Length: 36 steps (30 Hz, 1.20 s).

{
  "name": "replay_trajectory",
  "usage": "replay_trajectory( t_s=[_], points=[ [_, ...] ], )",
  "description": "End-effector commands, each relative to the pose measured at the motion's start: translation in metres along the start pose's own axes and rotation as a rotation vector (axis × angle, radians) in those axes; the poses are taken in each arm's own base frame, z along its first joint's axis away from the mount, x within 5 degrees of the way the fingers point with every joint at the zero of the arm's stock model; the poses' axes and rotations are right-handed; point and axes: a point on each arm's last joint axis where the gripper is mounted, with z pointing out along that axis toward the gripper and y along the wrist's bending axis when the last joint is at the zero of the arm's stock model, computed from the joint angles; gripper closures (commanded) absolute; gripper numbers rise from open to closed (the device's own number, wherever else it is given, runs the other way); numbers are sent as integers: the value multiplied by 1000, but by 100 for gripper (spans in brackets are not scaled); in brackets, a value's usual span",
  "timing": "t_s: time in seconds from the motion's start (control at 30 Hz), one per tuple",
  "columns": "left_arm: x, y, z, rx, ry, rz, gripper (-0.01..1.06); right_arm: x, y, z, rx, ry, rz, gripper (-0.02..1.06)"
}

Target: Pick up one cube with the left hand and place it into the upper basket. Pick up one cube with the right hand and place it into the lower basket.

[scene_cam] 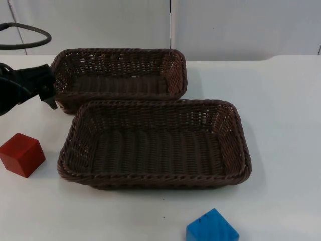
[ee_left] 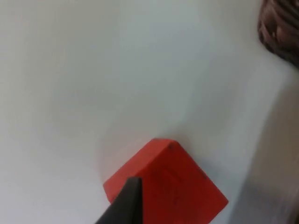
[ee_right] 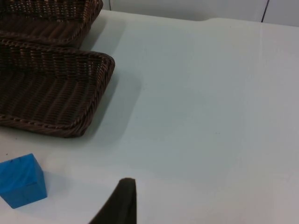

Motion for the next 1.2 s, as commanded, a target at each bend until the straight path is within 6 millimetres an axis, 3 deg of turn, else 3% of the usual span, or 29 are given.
replay_trajectory(
  t_s=[0.0,0.33,0.53,0.93,1.17],
  points=[
    [-3,0,0,-4,-16,-85,0,0,0,0,3,-2,-4,-1],
    [-2,2,0,-19,-10,-140,0,-1,0,-1,4,-8,4,-1],
    [-2,0,0,-10,-14,-148,0,-21,-3,24,-11,131,72,-1],
    [1,2,2,-33,13,-173,0,-64,-11,75,-27,233,102,-1],
    [11,9,23,-92,80,-204,0,-87,-16,95,-26,254,86,-1]
  ],
)
